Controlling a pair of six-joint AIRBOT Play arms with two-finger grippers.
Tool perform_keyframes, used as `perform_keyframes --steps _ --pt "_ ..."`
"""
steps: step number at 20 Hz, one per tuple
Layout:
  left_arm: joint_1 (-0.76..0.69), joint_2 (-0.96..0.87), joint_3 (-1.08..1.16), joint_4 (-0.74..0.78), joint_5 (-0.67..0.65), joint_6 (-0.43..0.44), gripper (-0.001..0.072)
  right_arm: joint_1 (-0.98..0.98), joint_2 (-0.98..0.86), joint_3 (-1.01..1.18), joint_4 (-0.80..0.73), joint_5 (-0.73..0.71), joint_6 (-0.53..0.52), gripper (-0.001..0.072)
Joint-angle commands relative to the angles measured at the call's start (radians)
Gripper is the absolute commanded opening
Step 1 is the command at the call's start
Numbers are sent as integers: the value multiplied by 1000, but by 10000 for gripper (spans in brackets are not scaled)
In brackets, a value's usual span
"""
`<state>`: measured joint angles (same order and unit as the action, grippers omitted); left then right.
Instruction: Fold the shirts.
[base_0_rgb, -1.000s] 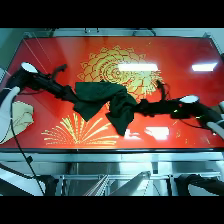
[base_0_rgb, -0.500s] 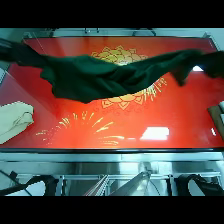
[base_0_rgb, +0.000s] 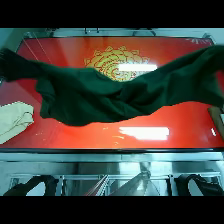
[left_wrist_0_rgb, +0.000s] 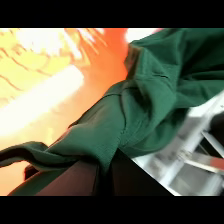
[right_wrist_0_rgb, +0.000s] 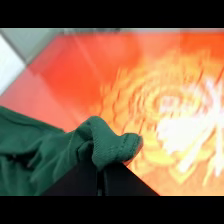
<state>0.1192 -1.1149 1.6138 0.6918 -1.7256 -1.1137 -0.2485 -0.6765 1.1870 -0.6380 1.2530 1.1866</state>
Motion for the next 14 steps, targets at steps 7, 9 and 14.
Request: perform_keyframes --steps 7,9,14 --pt "26 -406 -290 3 32 -23 701 55 -391 -351 -145 -98 18 444" --pt "58 -449 -323 34 -17 -72 701 18 -443 -349 -200 -110 16 477" --pt "24 -354 -649 88 92 -72 700 -122 -564 -348 -286 -195 -17 649"
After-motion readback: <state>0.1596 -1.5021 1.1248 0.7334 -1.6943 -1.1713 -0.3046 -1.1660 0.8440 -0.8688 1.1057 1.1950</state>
